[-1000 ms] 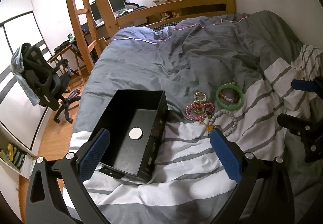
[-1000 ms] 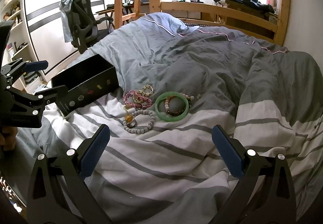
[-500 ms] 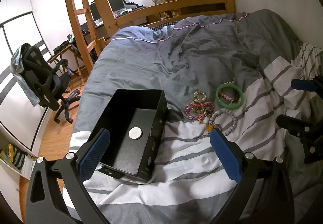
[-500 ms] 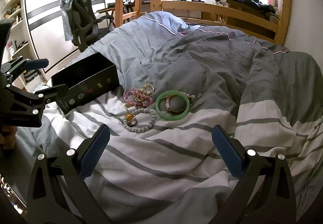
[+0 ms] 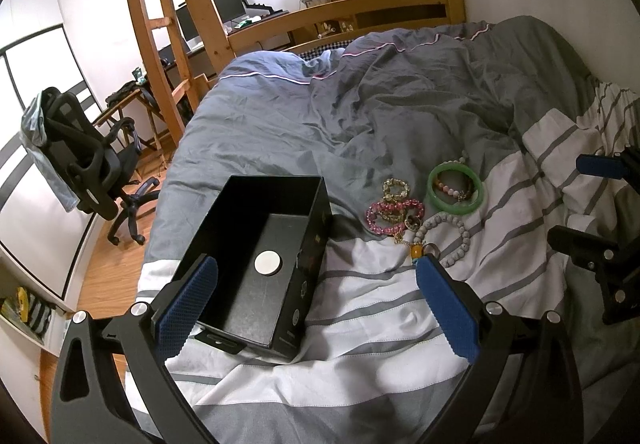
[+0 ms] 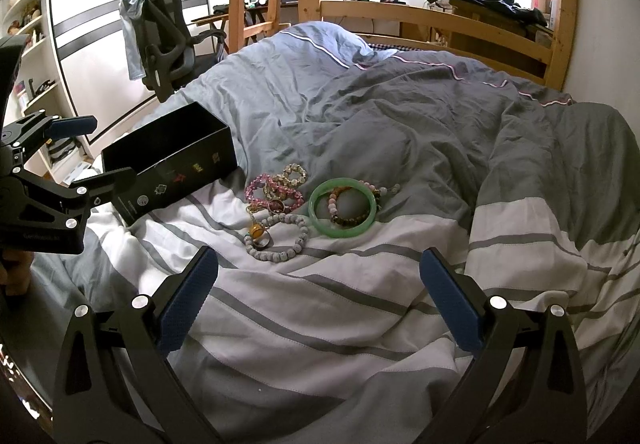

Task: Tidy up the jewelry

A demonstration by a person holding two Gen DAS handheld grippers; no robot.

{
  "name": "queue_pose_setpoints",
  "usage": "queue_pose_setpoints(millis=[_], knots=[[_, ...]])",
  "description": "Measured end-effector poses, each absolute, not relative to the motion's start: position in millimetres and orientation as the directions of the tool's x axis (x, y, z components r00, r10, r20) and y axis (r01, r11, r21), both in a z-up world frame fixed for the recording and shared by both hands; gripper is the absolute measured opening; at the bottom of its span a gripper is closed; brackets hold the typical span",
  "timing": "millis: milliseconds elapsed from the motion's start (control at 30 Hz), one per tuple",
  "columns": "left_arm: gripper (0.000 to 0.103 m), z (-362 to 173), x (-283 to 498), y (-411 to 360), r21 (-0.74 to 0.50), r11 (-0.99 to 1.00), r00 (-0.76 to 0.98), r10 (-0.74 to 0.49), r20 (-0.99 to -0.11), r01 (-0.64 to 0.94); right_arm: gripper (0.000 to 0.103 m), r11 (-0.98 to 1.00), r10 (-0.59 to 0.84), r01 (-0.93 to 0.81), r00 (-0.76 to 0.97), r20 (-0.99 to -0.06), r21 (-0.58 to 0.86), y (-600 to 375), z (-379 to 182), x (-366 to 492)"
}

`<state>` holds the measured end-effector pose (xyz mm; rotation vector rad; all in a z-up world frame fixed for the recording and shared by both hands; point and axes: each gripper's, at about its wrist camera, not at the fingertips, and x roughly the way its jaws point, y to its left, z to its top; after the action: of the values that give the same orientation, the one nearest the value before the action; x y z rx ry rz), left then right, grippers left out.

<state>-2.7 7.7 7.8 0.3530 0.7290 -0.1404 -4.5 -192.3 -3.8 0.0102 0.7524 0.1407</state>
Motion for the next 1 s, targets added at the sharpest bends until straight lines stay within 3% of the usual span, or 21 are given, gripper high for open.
queue_pose_setpoints(millis=[733,800,867,933,1000], knots=[[0.098,-27.5,20.3,-13.5,0.202,0.914,0.637,-0.075,-0.767,0.351,0.099,0.987,0.132,-0.156,0.722,-0.679,0.026,-186.9,-20.8,12.8],[0.098,-33.5,25.7,-19.9,0.196,0.906,0.619,-0.087,-0.780,0.375,0.095,0.985,0.136,-0.173,0.719,-0.682,0.014,-186.0,-23.5,25.5],[0.097,-39.6,33.3,-27.4,0.190,0.899,0.604,-0.098,-0.791,0.395,0.080,0.983,0.137,-0.185,0.706,-0.695,0.005,-185.5,-27.5,38.6],[0.094,-47.4,44.0,-35.2,0.185,0.894,0.585,-0.102,-0.804,0.409,0.072,0.981,0.137,-0.195,0.680,-0.720,0.002,-185.8,-35.9,52.3],[0.087,-56.9,55.0,-40.4,0.179,0.893,0.561,-0.094,-0.822,0.413,0.067,0.979,0.146,-0.204,0.666,-0.732,0.009,-186.5,-42.7,60.4]])
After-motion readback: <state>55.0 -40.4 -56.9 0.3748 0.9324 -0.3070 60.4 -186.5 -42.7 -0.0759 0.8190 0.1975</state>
